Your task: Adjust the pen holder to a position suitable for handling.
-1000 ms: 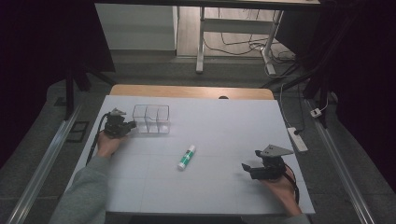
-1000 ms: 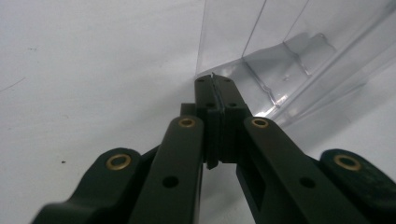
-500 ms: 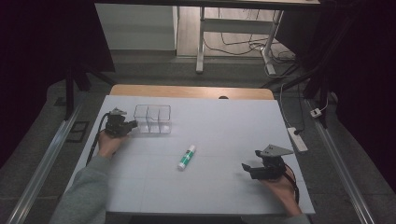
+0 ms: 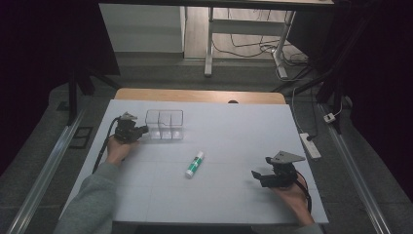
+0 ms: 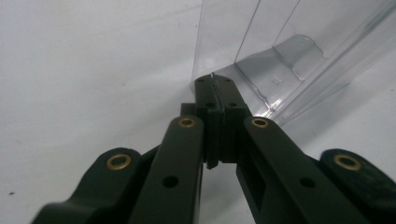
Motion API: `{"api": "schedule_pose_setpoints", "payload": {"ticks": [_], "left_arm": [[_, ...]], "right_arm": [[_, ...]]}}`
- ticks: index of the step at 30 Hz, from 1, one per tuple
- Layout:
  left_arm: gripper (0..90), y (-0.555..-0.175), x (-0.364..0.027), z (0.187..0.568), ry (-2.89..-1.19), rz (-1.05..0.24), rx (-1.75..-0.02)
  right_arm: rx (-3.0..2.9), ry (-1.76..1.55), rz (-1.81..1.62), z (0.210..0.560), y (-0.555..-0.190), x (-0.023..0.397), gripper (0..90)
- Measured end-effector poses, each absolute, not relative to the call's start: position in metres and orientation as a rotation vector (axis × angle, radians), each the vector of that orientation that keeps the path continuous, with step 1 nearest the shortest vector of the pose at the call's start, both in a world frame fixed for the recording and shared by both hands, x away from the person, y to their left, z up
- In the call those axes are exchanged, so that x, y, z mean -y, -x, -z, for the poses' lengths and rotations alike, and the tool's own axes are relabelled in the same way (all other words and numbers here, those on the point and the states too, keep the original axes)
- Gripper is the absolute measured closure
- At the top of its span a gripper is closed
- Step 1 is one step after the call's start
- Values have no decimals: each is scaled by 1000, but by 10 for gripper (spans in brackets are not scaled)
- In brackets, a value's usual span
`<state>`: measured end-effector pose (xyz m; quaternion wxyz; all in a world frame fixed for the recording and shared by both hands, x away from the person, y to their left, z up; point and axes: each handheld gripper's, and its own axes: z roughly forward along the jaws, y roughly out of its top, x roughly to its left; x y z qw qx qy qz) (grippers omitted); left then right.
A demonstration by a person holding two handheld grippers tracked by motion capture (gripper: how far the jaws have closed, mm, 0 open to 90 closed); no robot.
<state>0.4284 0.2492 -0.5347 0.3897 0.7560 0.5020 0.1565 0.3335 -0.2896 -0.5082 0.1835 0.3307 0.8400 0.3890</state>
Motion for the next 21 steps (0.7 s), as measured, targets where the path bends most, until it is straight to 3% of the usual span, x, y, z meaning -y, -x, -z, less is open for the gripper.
{"api": "schedule_pose_setpoints", "payload": {"ticks": [21], "left_arm": [[889, -434, -222, 530, -1940, -374, -1212]], "right_arm": [[-2379, -936, -1093, 509, -334, 289, 190]]}}
